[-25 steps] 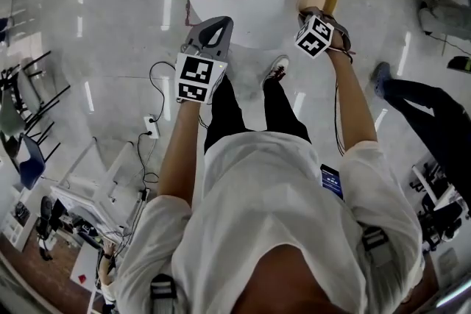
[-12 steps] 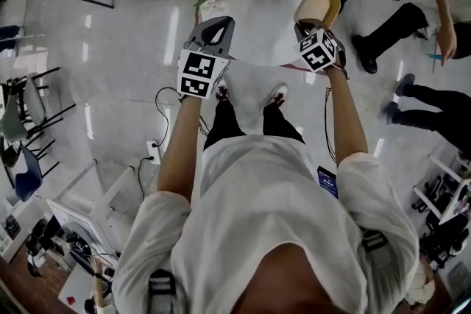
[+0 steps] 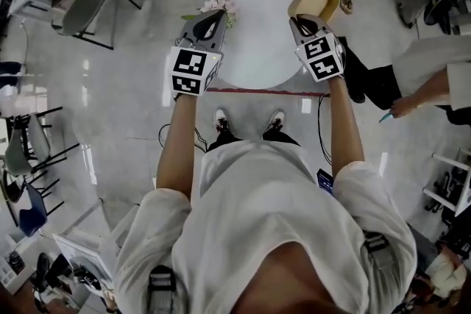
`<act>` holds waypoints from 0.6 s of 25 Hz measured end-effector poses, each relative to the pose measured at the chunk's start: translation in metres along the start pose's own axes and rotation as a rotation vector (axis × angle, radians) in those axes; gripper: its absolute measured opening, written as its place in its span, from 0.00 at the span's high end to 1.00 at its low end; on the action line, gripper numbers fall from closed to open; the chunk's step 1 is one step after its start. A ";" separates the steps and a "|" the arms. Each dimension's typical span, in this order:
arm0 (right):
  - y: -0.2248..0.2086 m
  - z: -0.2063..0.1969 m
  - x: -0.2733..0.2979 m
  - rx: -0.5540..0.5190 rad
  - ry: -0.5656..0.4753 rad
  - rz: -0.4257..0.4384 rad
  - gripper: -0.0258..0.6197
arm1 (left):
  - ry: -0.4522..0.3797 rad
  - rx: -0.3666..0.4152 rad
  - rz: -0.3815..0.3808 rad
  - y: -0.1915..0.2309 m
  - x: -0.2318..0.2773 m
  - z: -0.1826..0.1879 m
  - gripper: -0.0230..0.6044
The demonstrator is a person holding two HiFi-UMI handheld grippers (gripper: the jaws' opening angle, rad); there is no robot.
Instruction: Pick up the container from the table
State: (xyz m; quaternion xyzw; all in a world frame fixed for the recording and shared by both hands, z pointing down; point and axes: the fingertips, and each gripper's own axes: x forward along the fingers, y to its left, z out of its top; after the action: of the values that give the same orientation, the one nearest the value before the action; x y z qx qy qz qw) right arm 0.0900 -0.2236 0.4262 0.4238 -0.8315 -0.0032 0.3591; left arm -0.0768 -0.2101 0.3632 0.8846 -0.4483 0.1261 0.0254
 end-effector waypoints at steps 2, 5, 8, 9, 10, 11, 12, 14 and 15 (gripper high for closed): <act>-0.014 0.023 -0.021 0.025 -0.058 -0.034 0.92 | -0.042 0.012 -0.010 0.000 0.002 0.023 0.94; -0.028 0.047 -0.047 0.051 -0.126 -0.092 0.92 | -0.105 0.036 -0.032 -0.002 0.004 0.051 0.94; -0.039 0.064 -0.068 0.059 -0.181 -0.133 0.92 | -0.157 0.054 -0.048 -0.005 0.006 0.077 0.94; -0.044 0.070 -0.075 0.062 -0.201 -0.140 0.92 | -0.173 0.064 -0.053 -0.008 0.007 0.086 0.94; -0.048 0.076 -0.083 0.066 -0.219 -0.146 0.92 | -0.189 0.075 -0.058 -0.010 0.009 0.097 0.94; -0.053 0.081 -0.091 0.068 -0.234 -0.153 0.92 | -0.205 0.087 -0.064 -0.013 0.011 0.107 0.94; -0.058 0.086 -0.098 0.066 -0.248 -0.161 0.92 | -0.222 0.097 -0.069 -0.016 0.012 0.118 0.94; -0.065 0.093 -0.116 0.068 -0.279 -0.177 0.92 | -0.256 0.115 -0.079 -0.023 0.011 0.137 0.94; -0.068 0.095 -0.125 0.072 -0.296 -0.184 0.92 | -0.273 0.124 -0.085 -0.027 0.009 0.146 0.94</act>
State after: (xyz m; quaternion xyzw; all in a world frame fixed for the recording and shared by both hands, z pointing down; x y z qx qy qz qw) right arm 0.1284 -0.2078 0.2601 0.5057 -0.8325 -0.0688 0.2156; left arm -0.0212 -0.2243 0.2265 0.9115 -0.4012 0.0311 -0.0852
